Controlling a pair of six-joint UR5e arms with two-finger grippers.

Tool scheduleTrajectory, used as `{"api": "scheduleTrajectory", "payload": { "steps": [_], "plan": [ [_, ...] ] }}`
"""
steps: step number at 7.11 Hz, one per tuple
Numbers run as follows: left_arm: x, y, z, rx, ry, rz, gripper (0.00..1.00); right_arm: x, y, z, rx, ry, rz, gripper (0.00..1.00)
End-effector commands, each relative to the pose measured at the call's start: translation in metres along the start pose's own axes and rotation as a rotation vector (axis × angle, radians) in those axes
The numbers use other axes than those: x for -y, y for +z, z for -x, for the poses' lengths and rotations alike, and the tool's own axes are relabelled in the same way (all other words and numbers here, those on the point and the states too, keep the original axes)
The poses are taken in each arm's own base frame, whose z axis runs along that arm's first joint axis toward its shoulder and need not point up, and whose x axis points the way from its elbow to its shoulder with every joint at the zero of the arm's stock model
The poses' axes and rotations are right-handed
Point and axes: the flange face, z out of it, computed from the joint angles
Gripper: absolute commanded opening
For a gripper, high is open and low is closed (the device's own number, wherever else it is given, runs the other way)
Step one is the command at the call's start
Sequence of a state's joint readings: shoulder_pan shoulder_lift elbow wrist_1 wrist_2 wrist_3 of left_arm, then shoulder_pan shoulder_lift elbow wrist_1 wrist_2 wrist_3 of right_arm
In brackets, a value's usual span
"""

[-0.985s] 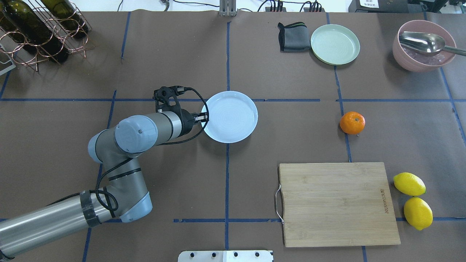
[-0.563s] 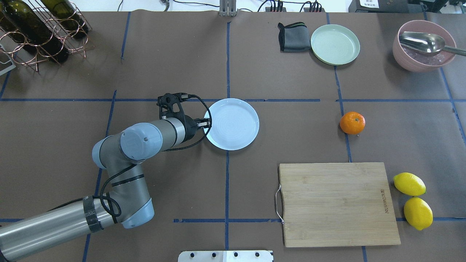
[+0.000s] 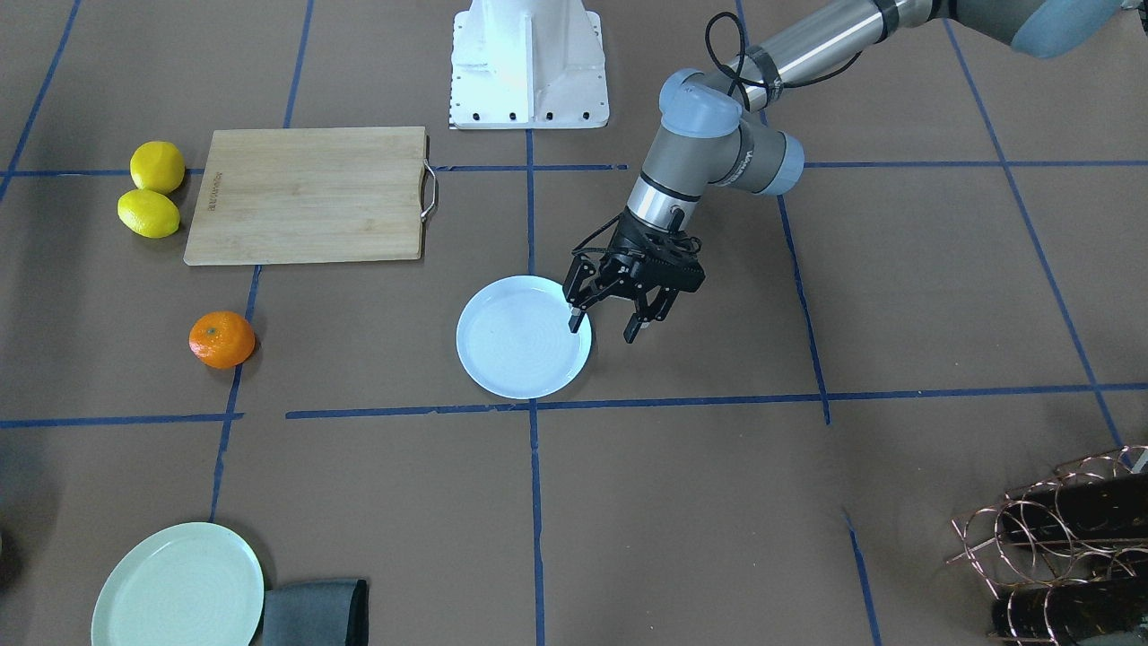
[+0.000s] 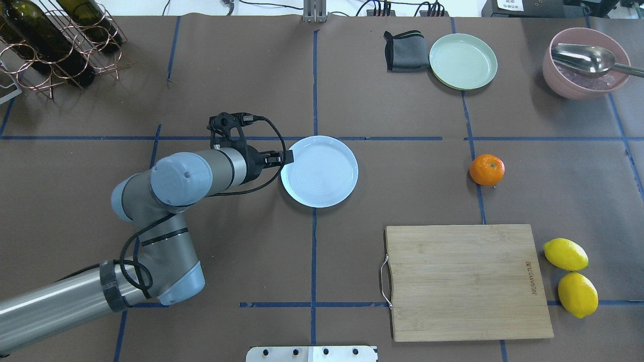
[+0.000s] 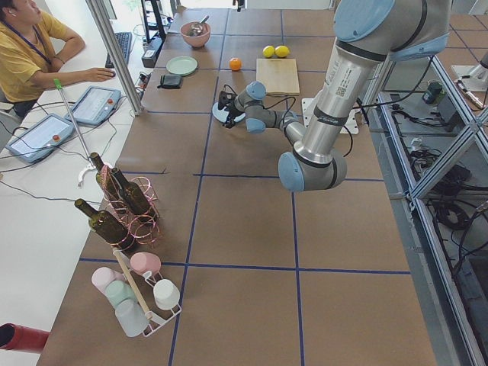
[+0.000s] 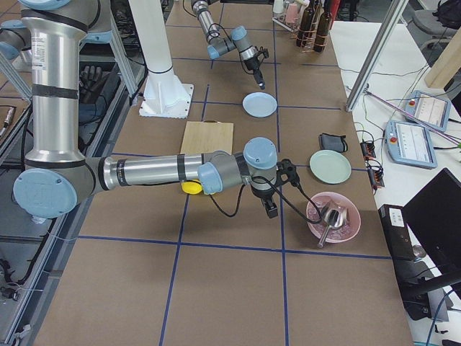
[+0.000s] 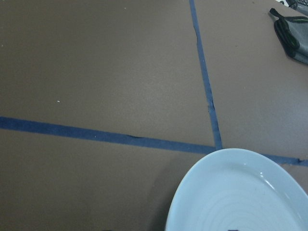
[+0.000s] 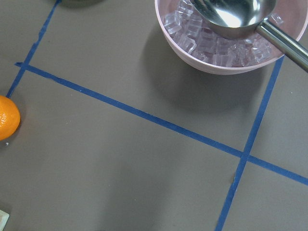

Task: Pick orange to plate
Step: 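Push the light blue plate with the left gripper toward the table center, then withdraw the left arm away from the plate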

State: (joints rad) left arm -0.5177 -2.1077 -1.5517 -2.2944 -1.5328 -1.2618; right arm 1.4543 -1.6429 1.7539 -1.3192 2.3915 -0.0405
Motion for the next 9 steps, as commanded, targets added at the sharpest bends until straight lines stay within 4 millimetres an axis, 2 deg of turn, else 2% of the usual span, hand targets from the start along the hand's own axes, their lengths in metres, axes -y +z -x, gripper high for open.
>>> {"api": "scheduleTrajectory", "payload": {
  "steps": [1, 2, 3, 4, 5, 6, 7, 8, 9],
  "plan": [
    [0.056, -0.083, 0.041, 0.029, 0.231, 0.083, 1.0, 0.0, -0.001, 0.0, -0.001, 0.0, -0.003, 1.0],
    [0.082, -0.119, 0.095, 0.035, 0.323, 0.126, 1.0, 0.003, -0.002, 0.003, 0.0, -0.006, -0.006, 1.0],
    [0.12, -0.155, 0.163, 0.048, 0.456, 0.169, 1.0, 0.005, -0.004, 0.004, 0.0, -0.009, -0.009, 1.0],
    [0.147, -0.193, 0.243, 0.101, 0.591, 0.188, 1.0, 0.006, -0.004, 0.004, 0.0, -0.011, -0.011, 1.0],
    [0.165, -0.23, 0.309, 0.142, 0.685, 0.206, 1.0, 0.006, -0.004, 0.004, 0.0, -0.011, -0.011, 1.0],
    [0.181, -0.28, 0.381, 0.185, 0.74, 0.224, 1.0, 0.007, -0.005, 0.005, 0.0, -0.012, -0.012, 1.0],
    [0.193, -0.323, 0.436, 0.236, 0.662, 0.284, 1.0, 0.008, -0.005, 0.005, 0.0, -0.014, -0.013, 1.0],
    [0.19, -0.337, 0.472, 0.294, 0.505, 0.385, 1.0, 0.008, -0.005, 0.005, 0.0, -0.014, -0.013, 1.0],
    [0.169, -0.325, 0.521, 0.315, 0.435, 0.489, 1.0, 0.007, -0.005, 0.005, 0.0, -0.013, -0.012, 1.0]
  ]
}}
